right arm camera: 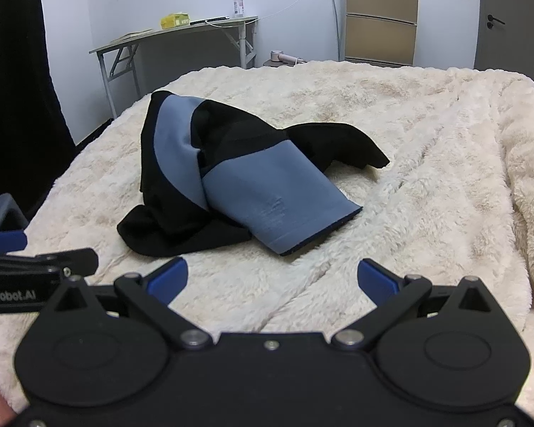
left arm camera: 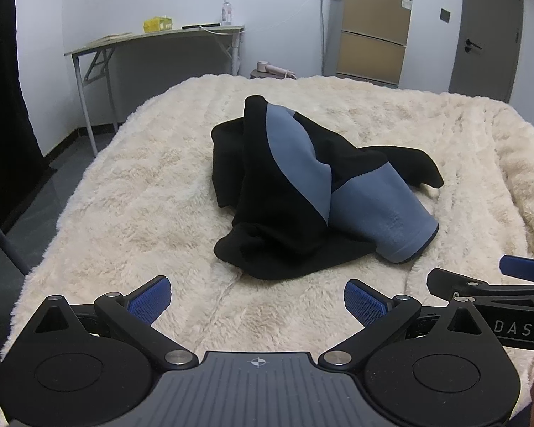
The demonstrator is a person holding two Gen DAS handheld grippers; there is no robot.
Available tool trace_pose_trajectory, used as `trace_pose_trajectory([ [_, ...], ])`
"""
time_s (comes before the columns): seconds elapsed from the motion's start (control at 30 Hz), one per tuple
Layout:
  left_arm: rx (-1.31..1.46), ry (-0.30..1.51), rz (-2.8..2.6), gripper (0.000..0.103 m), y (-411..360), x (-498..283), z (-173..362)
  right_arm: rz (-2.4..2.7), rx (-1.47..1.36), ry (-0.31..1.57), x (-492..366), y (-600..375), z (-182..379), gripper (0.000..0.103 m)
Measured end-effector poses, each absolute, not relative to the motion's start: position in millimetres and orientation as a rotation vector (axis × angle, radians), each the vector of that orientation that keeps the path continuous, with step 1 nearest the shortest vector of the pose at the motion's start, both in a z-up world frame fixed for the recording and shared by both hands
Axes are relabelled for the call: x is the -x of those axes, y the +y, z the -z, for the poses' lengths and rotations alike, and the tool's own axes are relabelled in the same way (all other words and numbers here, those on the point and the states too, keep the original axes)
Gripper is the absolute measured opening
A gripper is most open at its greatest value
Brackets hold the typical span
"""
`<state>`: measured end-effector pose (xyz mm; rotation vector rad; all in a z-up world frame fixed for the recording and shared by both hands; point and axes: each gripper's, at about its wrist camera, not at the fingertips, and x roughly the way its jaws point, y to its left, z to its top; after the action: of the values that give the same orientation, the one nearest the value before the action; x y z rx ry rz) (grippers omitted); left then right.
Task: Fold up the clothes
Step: 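Grasp the blue-grey sleeve cuff with the right gripper and lift it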
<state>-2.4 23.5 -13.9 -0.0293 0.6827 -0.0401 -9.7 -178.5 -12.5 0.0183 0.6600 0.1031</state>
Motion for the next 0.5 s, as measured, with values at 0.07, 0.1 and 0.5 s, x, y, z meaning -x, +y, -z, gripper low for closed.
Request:
trace_pose_trajectory([
  [0.07, 0.035, 0.630, 0.083, 0.103, 32.4, 7.8, 18.6, -0.125, -0.014, 0.644, 10.9, -175.8, 15.5, 0.103],
  [0.1, 0.041, 0.600, 0.107, 0.103, 37.5, 10.8, 21.6, -0.137, -0.012, 0.635, 11.7, -174.5, 17.1, 0.103],
  [0.5, 0.198, 0.469, 0.262, 0.103, 90.9, 24.3, 24.4, -0.288, 0.010, 0.525, 20.5, -158.8, 36.7, 0.103],
])
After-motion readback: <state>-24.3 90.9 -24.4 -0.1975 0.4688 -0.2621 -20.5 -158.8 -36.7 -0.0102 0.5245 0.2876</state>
